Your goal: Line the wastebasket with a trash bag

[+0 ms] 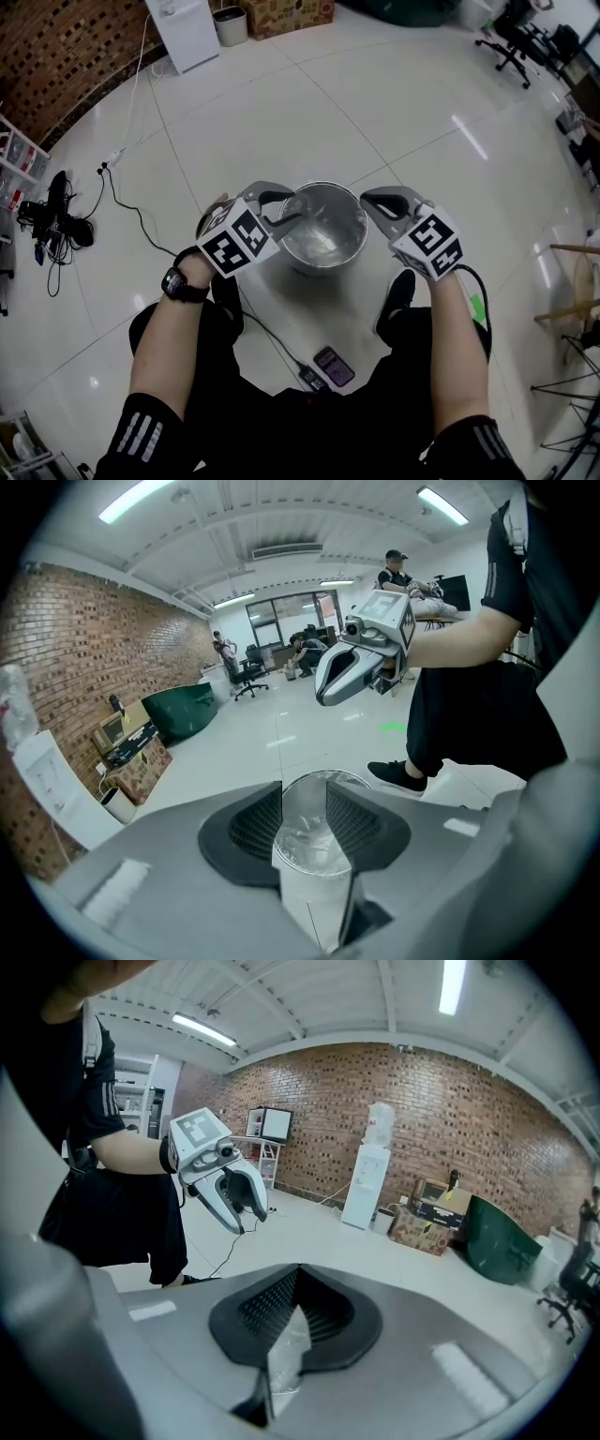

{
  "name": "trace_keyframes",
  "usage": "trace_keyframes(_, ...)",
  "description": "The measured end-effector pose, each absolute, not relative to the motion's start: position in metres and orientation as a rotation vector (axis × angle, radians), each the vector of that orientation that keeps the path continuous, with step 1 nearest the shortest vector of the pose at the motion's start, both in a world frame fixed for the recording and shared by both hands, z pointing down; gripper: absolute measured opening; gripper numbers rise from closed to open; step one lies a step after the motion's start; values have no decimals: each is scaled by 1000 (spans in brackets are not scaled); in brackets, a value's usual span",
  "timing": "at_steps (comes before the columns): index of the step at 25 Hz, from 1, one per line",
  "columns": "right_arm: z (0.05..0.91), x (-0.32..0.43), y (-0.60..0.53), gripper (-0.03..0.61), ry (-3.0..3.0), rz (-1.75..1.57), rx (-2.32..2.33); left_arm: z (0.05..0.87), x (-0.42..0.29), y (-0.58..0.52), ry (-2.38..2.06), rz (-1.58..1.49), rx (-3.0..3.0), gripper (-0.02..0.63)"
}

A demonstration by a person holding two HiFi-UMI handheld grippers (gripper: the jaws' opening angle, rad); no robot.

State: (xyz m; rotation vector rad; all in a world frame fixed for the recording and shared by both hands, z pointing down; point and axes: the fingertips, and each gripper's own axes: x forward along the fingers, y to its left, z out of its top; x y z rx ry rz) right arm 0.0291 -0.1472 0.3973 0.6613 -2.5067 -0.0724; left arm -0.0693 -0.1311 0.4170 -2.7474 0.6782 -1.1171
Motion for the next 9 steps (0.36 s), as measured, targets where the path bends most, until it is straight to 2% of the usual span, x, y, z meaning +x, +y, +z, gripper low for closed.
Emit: trace_keyframes(9, 402, 29, -149, 8, -2496, -80, 629, 419, -67, -140, 684, -1129, -2736, 141)
